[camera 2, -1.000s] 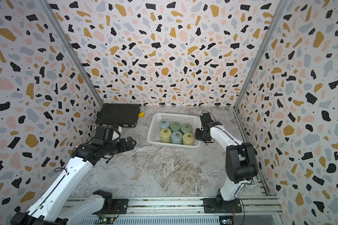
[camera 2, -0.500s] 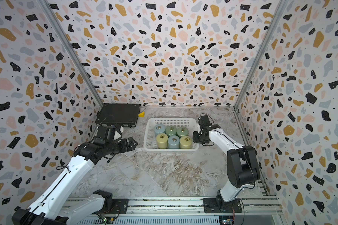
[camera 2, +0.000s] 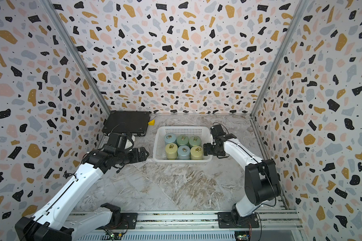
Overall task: Take the tea canister out of the basket
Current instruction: Move the basket to the center of the board, then pick up the tea canister from the basket.
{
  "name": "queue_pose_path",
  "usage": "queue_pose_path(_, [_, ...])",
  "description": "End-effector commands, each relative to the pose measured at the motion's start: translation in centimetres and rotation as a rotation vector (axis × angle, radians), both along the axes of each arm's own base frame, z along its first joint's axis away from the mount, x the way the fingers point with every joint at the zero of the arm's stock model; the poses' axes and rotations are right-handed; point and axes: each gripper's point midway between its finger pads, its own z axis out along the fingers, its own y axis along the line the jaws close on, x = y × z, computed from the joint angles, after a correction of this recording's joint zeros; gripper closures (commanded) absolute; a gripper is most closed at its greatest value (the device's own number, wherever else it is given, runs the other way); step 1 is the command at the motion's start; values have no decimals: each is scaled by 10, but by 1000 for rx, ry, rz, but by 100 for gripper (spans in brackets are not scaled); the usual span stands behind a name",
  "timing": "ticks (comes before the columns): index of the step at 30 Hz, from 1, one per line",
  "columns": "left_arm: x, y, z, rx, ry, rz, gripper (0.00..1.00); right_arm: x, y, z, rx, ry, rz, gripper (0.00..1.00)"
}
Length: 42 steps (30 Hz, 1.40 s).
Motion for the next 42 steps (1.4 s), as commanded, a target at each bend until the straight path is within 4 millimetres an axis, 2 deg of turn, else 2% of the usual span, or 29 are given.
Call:
queue_pose_path(1, [9,-4,12,62,-47,-20,0,-9,6,45,59,-93,21,1])
queue_pose_path(5, [18,-20,13,112,-56,-42,0,-24,4,60,82,-104,20,1])
queue_pose_path(15, [43,-78,-1,124,-112,-217,0,-59,4,87,207,-191,-36,1])
queue_pose_path(18, [51,-97,-9,104,-112,-299,2,-68,6,92,226,-178,-18,1])
queue_pose_path(20, [55,-111,-14,92,-102,-363,7,-74,8,94,225,-175,-6,1])
queue_pose_path(23, [62,-123,-28,118,-74,-414,9,-78,8,97,230,-185,4,1])
queue_pose_path(25, [65,-127,-37,135,-55,-442,12,-80,9,98,233,-183,8,1])
queue_pose_path(36, [89,-140,-72,221,-15,-511,11,-78,21,108,250,-186,59,1])
queue_pose_path(42, [92,-140,-90,253,23,-529,10,-74,24,108,249,-187,63,1])
